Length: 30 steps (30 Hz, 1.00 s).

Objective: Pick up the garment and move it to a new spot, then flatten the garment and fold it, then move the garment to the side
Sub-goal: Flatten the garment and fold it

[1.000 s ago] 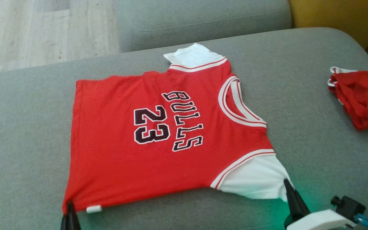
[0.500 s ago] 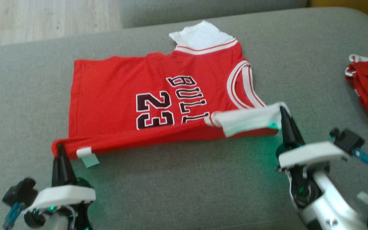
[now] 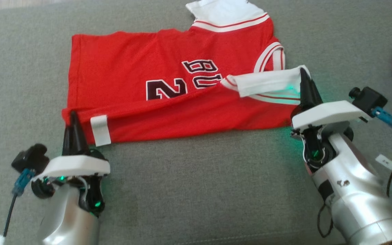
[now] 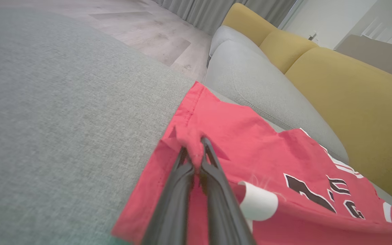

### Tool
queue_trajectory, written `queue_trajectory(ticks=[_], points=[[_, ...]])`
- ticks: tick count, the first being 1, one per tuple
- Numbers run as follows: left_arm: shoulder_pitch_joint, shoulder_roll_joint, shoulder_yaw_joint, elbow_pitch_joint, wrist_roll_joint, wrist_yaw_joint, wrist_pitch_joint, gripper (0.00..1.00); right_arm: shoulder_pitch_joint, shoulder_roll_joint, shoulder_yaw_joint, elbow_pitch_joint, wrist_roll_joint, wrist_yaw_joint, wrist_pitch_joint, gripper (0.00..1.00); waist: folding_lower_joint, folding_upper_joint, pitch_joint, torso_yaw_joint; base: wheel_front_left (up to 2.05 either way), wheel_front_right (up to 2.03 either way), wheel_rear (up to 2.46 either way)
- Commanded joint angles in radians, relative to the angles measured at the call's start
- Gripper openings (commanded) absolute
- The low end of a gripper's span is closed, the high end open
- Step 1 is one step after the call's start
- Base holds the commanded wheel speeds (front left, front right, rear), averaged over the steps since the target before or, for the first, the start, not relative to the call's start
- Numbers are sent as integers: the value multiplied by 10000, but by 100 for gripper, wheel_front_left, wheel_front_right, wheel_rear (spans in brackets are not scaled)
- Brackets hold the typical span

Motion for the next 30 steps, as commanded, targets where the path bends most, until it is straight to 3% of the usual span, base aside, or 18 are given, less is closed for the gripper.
queue_trajectory(ticks=[1,2,5,8,9,14,18,23,30], points=[[-315,197,197,-115,59,36,-53,70,-351,235,58,-32,-171,-7,-125,35,-3,0,81,66,0,0,0],[-376,197,226,-77,88,79,-53,100,-445,251,99,7,-309,-7,-134,100,-3,0,97,79,0,0,0],[-378,197,513,-414,544,373,-53,100,-568,125,-313,-478,-1362,-7,-145,100,-3,0,101,65,0,0,0],[33,197,673,-1331,1922,641,-53,100,-114,69,-1193,-1668,-3195,-7,-147,100,-3,0,31,55,0,0,0],[33,197,673,-1331,1922,641,-53,100,-114,69,-1193,-1668,-3195,-7,-147,100,-3,0,31,55,0,0,0],[1124,197,544,-2306,3472,1014,-53,100,1279,259,-1942,-3036,-5961,-7,-149,100,-3,0,-298,62,0,0,0],[1916,197,366,-2574,4041,1241,-53,100,2295,397,-2405,-3410,-7329,-7,-149,100,-3,0,-664,88,0,0,0],[2851,197,221,-2511,4240,1395,-53,100,3438,481,-2926,-3335,-8059,-7,-150,100,-3,0,-1301,131,0,0,0],[4013,197,241,-2512,4121,1494,-53,100,4686,493,-2868,-3149,-8068,-7,-150,100,-3,0,-2201,87,0,0,0]])
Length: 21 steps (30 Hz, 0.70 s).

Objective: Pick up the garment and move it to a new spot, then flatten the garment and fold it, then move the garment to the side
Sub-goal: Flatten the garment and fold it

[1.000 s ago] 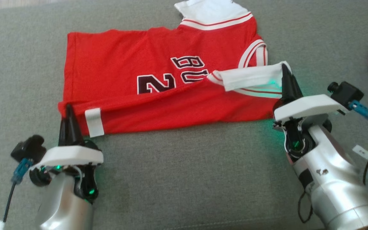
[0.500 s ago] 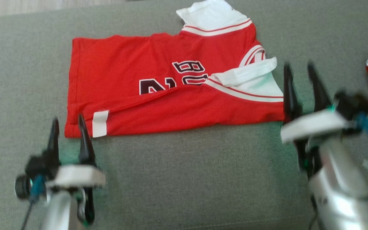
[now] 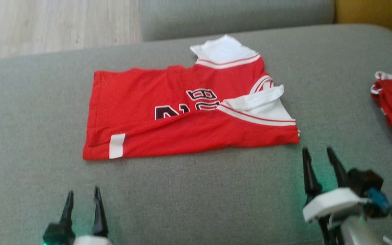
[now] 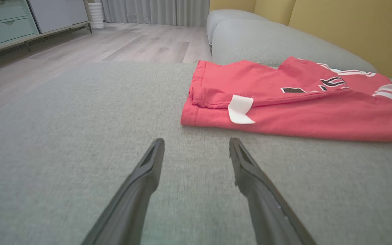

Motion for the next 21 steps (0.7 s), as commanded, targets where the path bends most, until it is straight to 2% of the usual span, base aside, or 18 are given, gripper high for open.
queue_trajectory(ticks=[1,11,21], points=[[-83,170,311,-299,-16,77,-53,100,-105,35,298,-250,2,-7,-64,100,2,0,-297,-40,0,0,0],[313,170,-39,-319,-78,-26,-53,100,272,36,467,33,185,-7,-64,100,2,0,-401,22,0,0,0],[-326,170,-443,-265,-284,-148,-53,100,-1568,37,330,1029,277,-7,-64,100,2,0,509,226,0,0,0]])
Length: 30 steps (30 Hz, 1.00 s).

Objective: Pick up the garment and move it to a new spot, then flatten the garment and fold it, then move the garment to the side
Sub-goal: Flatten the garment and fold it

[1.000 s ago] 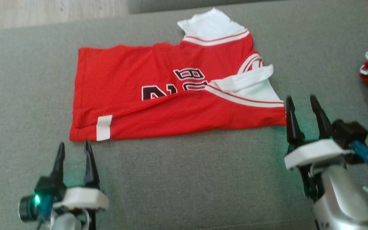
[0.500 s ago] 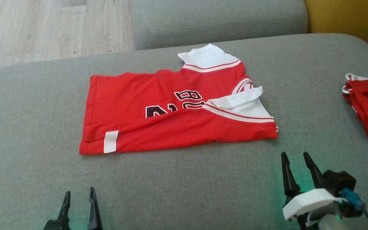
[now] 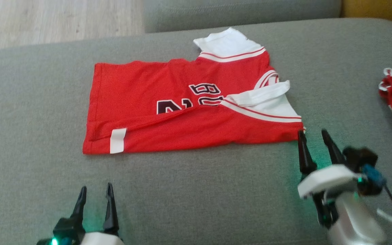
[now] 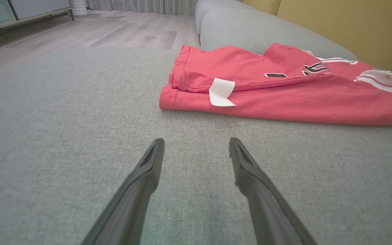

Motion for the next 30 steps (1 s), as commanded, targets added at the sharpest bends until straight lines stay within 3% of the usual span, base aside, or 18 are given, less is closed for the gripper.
queue_trajectory(ticks=[1,14,15,16,23,30], points=[[-491,110,183,-203,-40,-52,-53,100,-793,-21,204,131,55,-7,-66,100,-2,0,305,135,0,0,0],[-1080,110,-25,-166,-238,-74,-53,100,-2012,-20,-254,3160,-454,-7,-66,100,-2,0,1068,480,0,0,0],[-1110,110,4,-161,-247,-75,-53,100,-2055,-20,-186,3369,-335,-7,-66,68,-2,0,1091,473,0,0,0],[-1151,110,72,-168,-258,-84,-53,100,-2168,-20,-20,3570,-168,-7,-66,0,-2,0,1140,426,0,0,0],[-1484,110,294,-146,-346,-256,-53,100,-2258,-20,31,3303,295,-7,-66,0,-2,0,1204,305,0,0,0],[-2496,110,931,339,-645,-823,-53,100,-2155,-20,-62,2760,47,-7,-66,0,-2,0,1407,205,0,0,0]])
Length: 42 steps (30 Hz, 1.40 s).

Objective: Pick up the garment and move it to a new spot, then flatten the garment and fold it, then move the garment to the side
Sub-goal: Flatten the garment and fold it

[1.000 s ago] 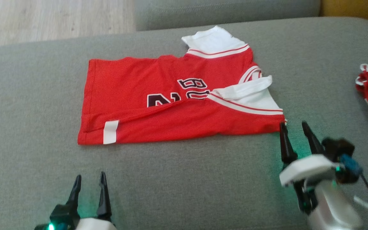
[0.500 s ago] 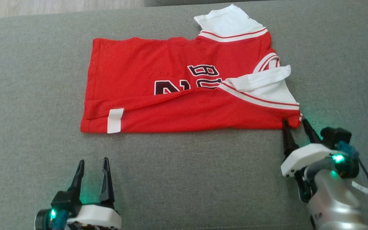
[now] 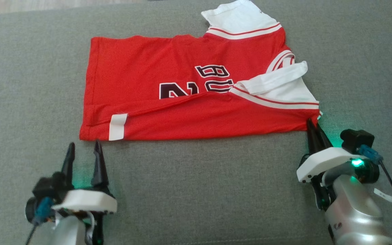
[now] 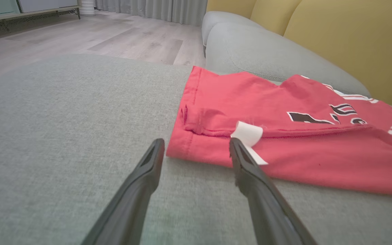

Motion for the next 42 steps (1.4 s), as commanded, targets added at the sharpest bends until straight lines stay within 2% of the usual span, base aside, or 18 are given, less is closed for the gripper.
queue_trajectory(ticks=[1,12,13,14,15,16,21,26,33,37,42], points=[[-423,124,475,5,-46,-50,-53,100,142,-1,204,-193,-65,-7,20,0,-1,0,65,-48,0,0,0],[-1828,186,956,2623,212,-416,-53,100,-13,-1,572,-567,1,-7,20,0,-1,0,516,-397,0,0,0],[-1889,181,949,2802,207,-424,-53,75,-21,-1,563,-601,2,-7,20,0,-1,0,528,-405,0,0,0],[-1947,175,908,2946,194,-435,-53,21,-34,-1,533,-640,109,-7,20,0,-1,0,536,-407,0,0,0],[-1947,175,908,2946,194,-435,-53,21,-34,-1,533,-640,109,-7,20,0,-1,0,536,-407,0,0,0],[-1988,171,817,3055,208,-446,-53,0,-61,-1,496,-665,275,-7,20,0,-1,0,539,-412,0,0,0],[-2089,155,524,2837,-81,-470,-53,0,-397,-1,581,-1082,805,-7,20,0,-1,0,339,-410,0,0,0],[-2208,425,563,1514,-398,-473,-53,0,-991,-1,644,-1368,1543,-7,20,0,-1,0,-200,-405,0,0,0],[-1942,757,767,830,-368,-474,-53,0,-1622,-72,1044,-791,2162,-7,22,0,-1,0,-1263,-529,0,0,0],[-1098,598,1038,1113,-439,-474,-53,0,-1059,-226,1570,-610,2647,-7,77,0,-1,0,-1743,-598,0,0,0],[85,258,1222,1303,-555,-475,-53,0,440,-550,1868,-670,3353,-7,79,0,-1,0,-1862,-501,0,0,0]])
